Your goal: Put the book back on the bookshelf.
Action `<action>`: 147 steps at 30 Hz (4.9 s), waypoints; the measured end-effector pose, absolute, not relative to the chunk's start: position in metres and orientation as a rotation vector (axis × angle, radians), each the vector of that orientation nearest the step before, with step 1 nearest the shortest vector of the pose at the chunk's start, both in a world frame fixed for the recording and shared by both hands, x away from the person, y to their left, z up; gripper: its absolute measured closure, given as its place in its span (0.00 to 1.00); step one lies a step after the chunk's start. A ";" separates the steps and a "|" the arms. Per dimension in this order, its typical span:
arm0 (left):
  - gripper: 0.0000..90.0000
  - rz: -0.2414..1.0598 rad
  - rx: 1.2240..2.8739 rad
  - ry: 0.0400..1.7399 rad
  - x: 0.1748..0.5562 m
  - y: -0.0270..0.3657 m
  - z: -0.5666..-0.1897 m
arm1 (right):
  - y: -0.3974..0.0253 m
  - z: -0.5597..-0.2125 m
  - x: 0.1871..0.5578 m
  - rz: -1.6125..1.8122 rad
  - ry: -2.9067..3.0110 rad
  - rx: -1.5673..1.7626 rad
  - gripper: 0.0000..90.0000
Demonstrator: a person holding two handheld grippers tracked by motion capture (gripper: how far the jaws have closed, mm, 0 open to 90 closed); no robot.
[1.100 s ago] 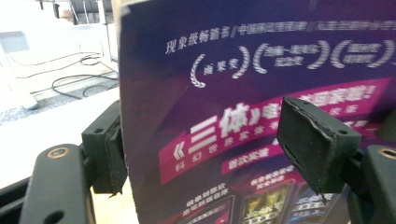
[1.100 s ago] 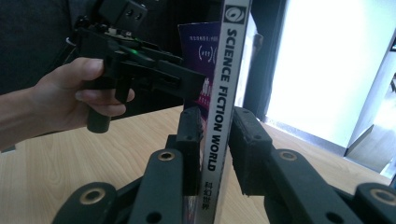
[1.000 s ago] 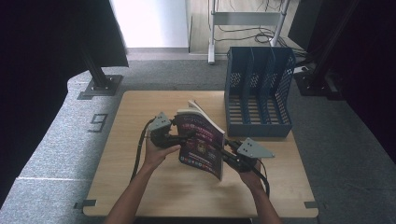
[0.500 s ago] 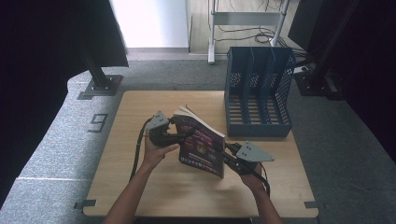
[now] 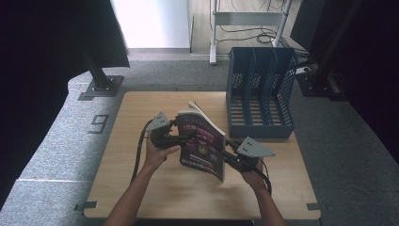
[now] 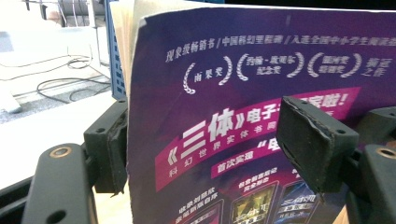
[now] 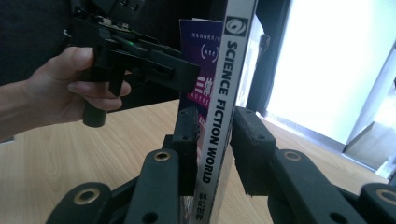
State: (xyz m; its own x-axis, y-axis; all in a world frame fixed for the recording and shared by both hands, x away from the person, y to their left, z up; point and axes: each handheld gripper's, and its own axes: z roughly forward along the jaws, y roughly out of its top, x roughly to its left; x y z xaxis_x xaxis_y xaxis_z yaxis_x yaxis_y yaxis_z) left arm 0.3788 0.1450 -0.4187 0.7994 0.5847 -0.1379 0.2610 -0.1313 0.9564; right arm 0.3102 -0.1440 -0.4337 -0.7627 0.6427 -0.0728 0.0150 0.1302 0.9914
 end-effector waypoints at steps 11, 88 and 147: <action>0.25 0.322 1.717 0.673 0.379 0.146 -0.418 | -0.145 -0.435 0.308 1.644 1.901 0.613 0.87; 0.18 0.323 1.732 0.666 0.372 0.154 -0.419 | -0.130 -0.422 0.323 1.663 1.952 0.678 0.90; 0.20 0.319 1.778 0.878 0.330 0.205 -0.483 | -0.112 -0.405 0.320 1.729 1.827 0.826 0.90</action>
